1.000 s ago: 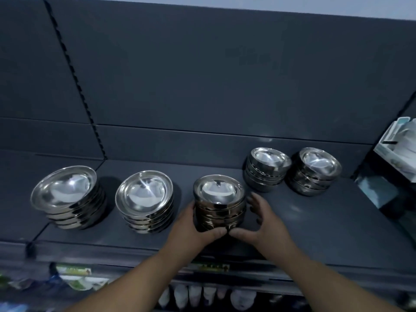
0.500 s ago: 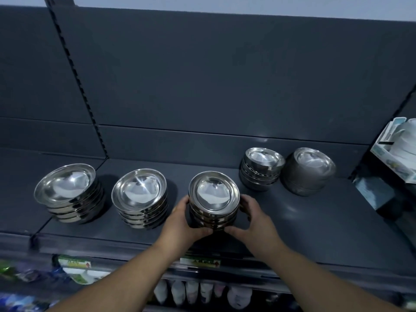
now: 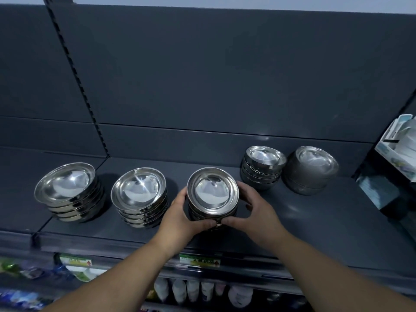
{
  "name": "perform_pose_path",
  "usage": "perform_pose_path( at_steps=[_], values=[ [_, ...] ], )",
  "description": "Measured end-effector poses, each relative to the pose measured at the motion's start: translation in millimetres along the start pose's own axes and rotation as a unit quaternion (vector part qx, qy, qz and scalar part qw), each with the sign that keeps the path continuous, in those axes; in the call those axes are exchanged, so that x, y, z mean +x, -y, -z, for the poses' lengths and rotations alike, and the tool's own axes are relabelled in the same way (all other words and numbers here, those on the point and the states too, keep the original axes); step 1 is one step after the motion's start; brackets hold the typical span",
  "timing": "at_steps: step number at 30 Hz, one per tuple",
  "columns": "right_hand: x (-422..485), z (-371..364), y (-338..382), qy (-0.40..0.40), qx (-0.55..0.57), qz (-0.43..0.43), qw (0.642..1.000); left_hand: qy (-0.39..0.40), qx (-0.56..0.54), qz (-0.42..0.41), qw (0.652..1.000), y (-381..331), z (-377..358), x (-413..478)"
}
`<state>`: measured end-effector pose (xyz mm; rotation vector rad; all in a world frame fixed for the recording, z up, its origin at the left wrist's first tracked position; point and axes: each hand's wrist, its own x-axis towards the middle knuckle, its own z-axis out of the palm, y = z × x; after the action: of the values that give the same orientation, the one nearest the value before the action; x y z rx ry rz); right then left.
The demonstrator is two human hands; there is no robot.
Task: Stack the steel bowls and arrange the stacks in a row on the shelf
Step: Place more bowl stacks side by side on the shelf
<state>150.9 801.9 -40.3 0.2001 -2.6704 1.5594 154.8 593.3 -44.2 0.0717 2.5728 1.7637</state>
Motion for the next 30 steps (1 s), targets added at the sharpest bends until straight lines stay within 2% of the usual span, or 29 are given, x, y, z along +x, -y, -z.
perform_pose_path(
  at_steps=[13, 25, 30],
  values=[
    [-7.3, -6.3, -3.3, -0.009, 0.009, -0.003, 1.000, -0.014, 0.031, -0.018, 0.999, 9.3, -2.6, -1.0],
    [-2.5, 2.5, 2.7, 0.003, 0.000, 0.003, 1.000, 0.019, 0.007, -0.032, 0.999, 2.2, 6.4, 0.4],
    [0.8, 5.2, 5.1, 0.000, 0.037, -0.004, 0.999, 0.011, 0.007, -0.029, 1.000, -1.6, 6.3, 2.1]
  ],
)
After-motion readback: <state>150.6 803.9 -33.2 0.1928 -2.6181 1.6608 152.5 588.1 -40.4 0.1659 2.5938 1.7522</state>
